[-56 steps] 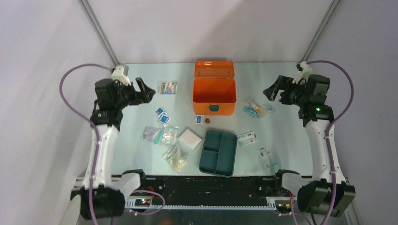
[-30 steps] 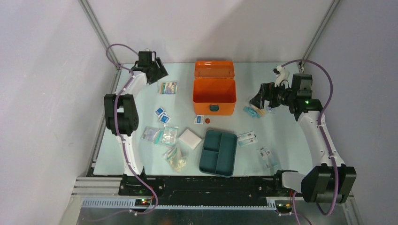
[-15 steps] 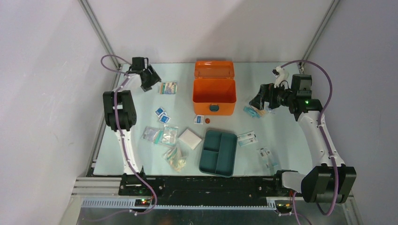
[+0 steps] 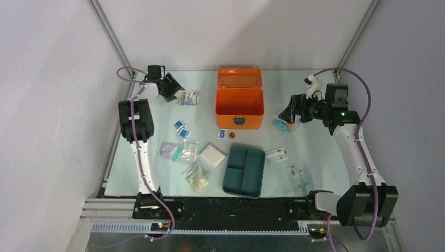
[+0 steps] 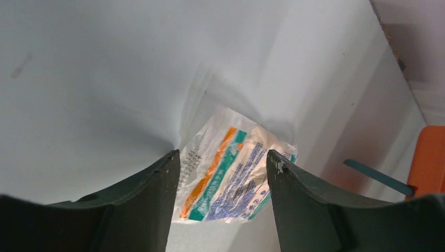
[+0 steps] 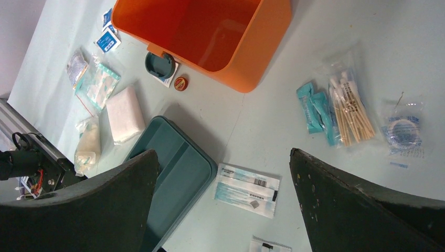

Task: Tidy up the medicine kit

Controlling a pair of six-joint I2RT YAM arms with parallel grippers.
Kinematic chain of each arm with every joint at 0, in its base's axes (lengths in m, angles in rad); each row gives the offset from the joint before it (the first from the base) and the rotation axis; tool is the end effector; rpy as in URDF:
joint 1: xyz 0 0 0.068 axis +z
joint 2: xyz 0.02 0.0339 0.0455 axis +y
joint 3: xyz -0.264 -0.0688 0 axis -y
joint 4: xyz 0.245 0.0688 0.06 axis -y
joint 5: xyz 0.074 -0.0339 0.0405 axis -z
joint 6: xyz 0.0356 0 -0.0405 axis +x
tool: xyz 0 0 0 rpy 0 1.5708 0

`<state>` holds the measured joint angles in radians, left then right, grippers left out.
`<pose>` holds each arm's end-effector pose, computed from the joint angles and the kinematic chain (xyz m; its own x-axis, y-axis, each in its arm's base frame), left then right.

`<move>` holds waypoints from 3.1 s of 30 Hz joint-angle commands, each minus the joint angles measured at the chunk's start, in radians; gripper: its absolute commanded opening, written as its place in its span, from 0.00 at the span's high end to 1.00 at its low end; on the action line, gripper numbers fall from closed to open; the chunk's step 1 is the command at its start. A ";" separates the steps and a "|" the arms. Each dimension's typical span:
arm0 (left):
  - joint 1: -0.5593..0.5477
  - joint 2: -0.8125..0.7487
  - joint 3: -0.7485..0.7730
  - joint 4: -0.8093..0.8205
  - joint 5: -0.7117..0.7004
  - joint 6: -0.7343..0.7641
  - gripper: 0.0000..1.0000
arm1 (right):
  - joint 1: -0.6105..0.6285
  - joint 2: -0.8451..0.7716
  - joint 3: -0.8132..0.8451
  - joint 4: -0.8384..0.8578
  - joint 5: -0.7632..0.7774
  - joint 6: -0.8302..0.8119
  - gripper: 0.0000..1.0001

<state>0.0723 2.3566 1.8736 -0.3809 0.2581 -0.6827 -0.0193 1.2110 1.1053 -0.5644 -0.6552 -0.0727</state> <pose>0.5213 0.0286 0.1570 -0.6487 -0.6586 -0.3815 -0.4044 0.7229 -0.5603 0.2575 0.0167 0.3309 -0.5857 -0.0463 -0.8092 -0.5060 0.8007 0.3205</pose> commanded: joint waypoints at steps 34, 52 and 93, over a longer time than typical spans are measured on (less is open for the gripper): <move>-0.240 -0.059 -0.006 -0.423 -0.306 0.369 0.57 | -0.018 -0.041 0.030 0.012 -0.060 0.022 0.01; -0.254 -0.016 0.300 -0.362 -0.022 0.322 0.44 | -0.020 -0.049 0.030 -0.006 -0.041 0.015 0.01; -0.205 -0.504 -0.304 -0.322 -0.053 0.783 0.39 | -0.048 -0.077 0.028 -0.014 -0.040 0.005 0.01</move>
<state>-0.0822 1.9347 1.4487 -0.7208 0.2718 -0.2142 -0.0677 1.1603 1.1057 -0.5930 -0.6727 -0.0639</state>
